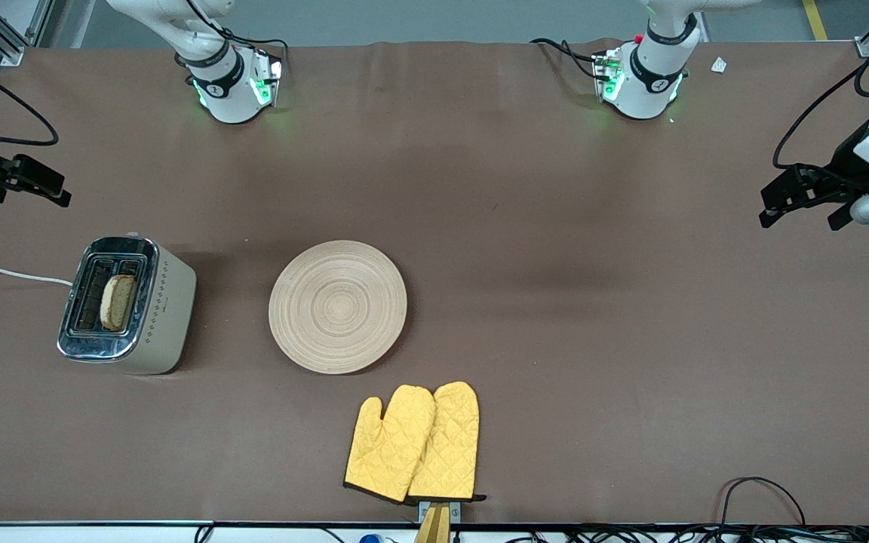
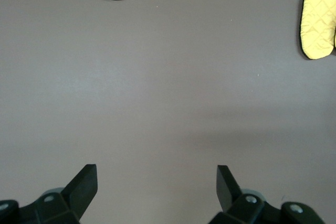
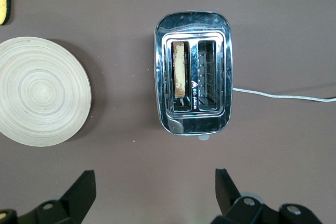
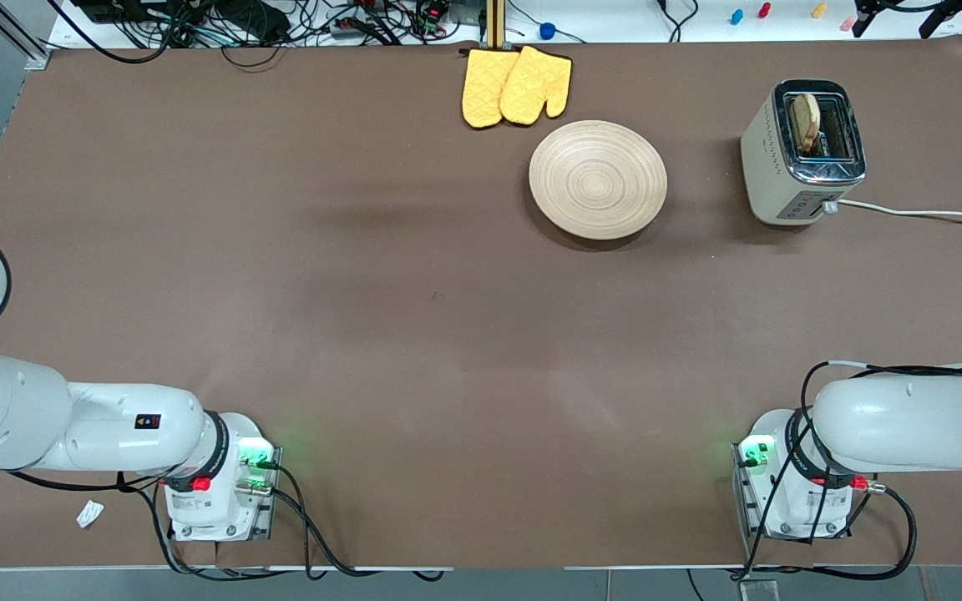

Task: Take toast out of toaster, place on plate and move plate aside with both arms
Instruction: 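Move the right gripper toward the toaster above the bread slice, then lower the right gripper into the toaster slot and grasp the bread, then lift the bread out and lower it onto the wooden plate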

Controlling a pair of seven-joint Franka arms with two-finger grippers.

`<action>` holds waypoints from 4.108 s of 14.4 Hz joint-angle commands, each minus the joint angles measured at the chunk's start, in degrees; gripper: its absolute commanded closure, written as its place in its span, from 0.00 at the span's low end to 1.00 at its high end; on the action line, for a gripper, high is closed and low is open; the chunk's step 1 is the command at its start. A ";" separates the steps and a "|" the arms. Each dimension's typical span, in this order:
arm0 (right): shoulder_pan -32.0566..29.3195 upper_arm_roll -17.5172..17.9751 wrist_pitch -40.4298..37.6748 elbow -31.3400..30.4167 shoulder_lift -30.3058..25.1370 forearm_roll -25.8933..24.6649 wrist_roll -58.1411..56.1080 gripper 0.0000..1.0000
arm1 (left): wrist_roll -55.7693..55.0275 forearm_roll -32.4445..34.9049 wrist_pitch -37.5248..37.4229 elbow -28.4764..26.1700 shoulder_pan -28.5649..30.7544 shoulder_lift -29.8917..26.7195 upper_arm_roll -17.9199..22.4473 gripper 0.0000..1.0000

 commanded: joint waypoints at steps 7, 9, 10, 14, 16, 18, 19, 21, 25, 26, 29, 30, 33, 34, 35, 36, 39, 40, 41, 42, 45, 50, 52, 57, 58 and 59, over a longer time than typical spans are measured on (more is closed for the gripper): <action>-0.98 0.16 1.41 -1.73 -1.08 1.27 -1.03 0.00 | -0.98 1.39 -2.22 3.42 -0.36 2.31 0.28 0.00; -2.21 0.16 1.58 -1.73 -0.99 1.27 -1.12 0.00 | -0.89 1.39 -2.49 3.51 -0.36 2.31 0.28 0.00; -2.48 0.16 1.67 -1.73 -0.91 1.27 -1.12 0.00 | -0.89 1.39 -2.49 3.42 -0.27 2.31 0.28 0.00; -3.18 0.16 4.38 -4.36 -0.82 1.27 -1.21 0.00 | -0.98 1.31 -2.84 3.33 -0.27 2.22 0.28 0.00; -3.44 0.07 8.85 -6.99 0.84 1.09 -1.21 0.00 | -0.98 1.31 -3.28 3.33 -0.27 2.22 0.28 0.00; -3.88 0.07 12.03 -7.27 4.35 1.09 -1.21 0.00 | -0.89 1.31 -3.28 3.24 -0.27 2.22 0.28 0.00; -3.88 -0.02 13.52 -7.36 5.85 1.09 -1.12 0.00 | -0.80 1.31 -3.28 3.24 -0.27 2.22 0.28 0.00; -5.02 0.07 15.99 -7.36 9.54 1.09 -1.12 0.00 | -0.54 1.31 -3.28 3.24 -0.27 2.22 0.28 0.00; -5.82 -0.02 18.46 -7.36 15.61 1.09 -1.03 0.00 | -0.19 1.31 -3.28 3.16 -0.18 2.22 0.28 0.00; -5.64 -0.02 19.07 -7.36 16.40 1.09 -0.95 0.00 | -0.10 1.31 -3.28 3.16 -0.18 2.22 0.28 0.00; -4.85 0.07 19.43 -7.36 17.99 1.09 -0.33 0.00 | -0.10 1.31 -3.28 3.16 -0.18 2.22 0.28 0.00; -4.50 0.07 19.43 -7.36 18.51 1.00 -0.24 0.00 | -0.10 1.31 -3.28 3.16 -0.18 2.22 0.28 0.00; -3.28 0.07 19.17 -7.18 20.10 0.39 -0.33 0.39 | -0.01 1.31 -3.28 3.16 -0.18 2.22 0.28 0.00; -2.40 0.07 19.08 -7.18 20.45 0.21 0.45 0.70 | -0.01 1.31 -3.28 3.16 -0.18 2.22 0.28 0.00; -2.13 0.07 19.08 -6.92 20.97 0.12 2.64 0.91 | -0.01 1.31 -3.28 3.16 -0.18 2.22 0.28 0.00; -2.21 0.07 18.99 -6.66 21.24 -0.22 3.18 0.98 | -0.01 1.31 -3.28 3.07 -0.18 2.22 0.28 0.00; -2.56 0.07 18.64 -3.95 21.33 -0.49 3.01 0.99 | -0.01 1.31 -3.28 3.16 -0.18 2.22 0.28 0.00; -2.57 0.07 16.46 -1.06 21.33 -1.01 2.66 1.00 | 0.08 1.31 -3.28 3.07 -0.18 2.22 0.28 0.00; -2.48 0.16 13.05 2.71 21.33 -1.63 2.48 0.99 | 0.08 1.31 -3.28 3.16 -0.18 2.22 0.28 0.00; -2.13 0.16 9.79 6.23 21.33 -1.72 2.48 0.99 | 0.08 1.31 -3.28 3.07 -0.18 2.22 0.28 0.00; 0.93 0.95 3.88 10.92 21.07 -0.84 4.49 0.99 | 0.08 1.31 -3.28 3.16 -0.18 2.22 0.28 0.00; 9.02 0.95 12.97 4.01 21.51 10.99 8.11 1.00 | 0.08 1.31 -3.28 3.07 -0.18 2.22 0.28 0.00; 13.75 0.95 19.40 -2.75 21.77 13.82 8.37 1.00 | 0.08 1.31 -3.28 3.07 -0.18 2.22 0.28 0.00; 27.21 0.95 33.74 -9.12 23.34 15.33 24.87 1.00 | 0.08 1.31 -3.28 3.07 -0.18 2.22 0.28 0.00; 28.53 0.95 35.93 -9.20 24.31 15.33 26.20 1.00 | 0.16 1.31 -3.28 3.07 -0.10 2.22 0.28 0.00; 28.81 0.95 36.99 -9.20 25.19 15.33 26.21 1.00 | 0.16 1.31 -3.28 2.98 -0.10 2.22 0.28 0.00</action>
